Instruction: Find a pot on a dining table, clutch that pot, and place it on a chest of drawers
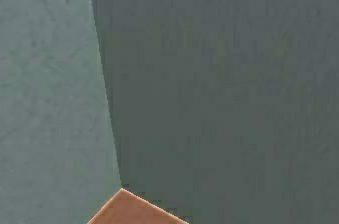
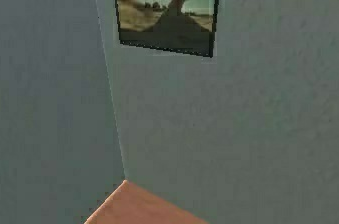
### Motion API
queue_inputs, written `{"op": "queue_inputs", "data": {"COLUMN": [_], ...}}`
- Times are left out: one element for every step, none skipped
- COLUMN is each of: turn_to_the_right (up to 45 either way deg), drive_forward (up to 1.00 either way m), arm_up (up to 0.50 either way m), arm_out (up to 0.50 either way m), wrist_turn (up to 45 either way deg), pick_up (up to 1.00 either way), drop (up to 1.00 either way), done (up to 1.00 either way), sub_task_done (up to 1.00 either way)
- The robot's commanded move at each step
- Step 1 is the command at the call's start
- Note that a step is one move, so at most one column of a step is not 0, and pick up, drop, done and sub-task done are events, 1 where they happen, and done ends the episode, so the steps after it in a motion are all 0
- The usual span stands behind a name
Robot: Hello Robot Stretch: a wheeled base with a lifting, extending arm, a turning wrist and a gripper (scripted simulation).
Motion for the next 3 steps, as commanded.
{"op": "queue_inputs", "data": {"turn_to_the_right": [-45.0,-45.0,-12.0], "drive_forward": [0.00,0.00,0.00], "arm_up": [0.00,0.00,0.00], "arm_out": [0.00,0.00,0.00], "wrist_turn": [0.0,0.0,0.0], "pick_up": [0.00,0.00,0.00], "drop": [0.00,0.00,0.00], "done": [0.00,0.00,0.00], "sub_task_done": [0.00,0.00,0.00]}}
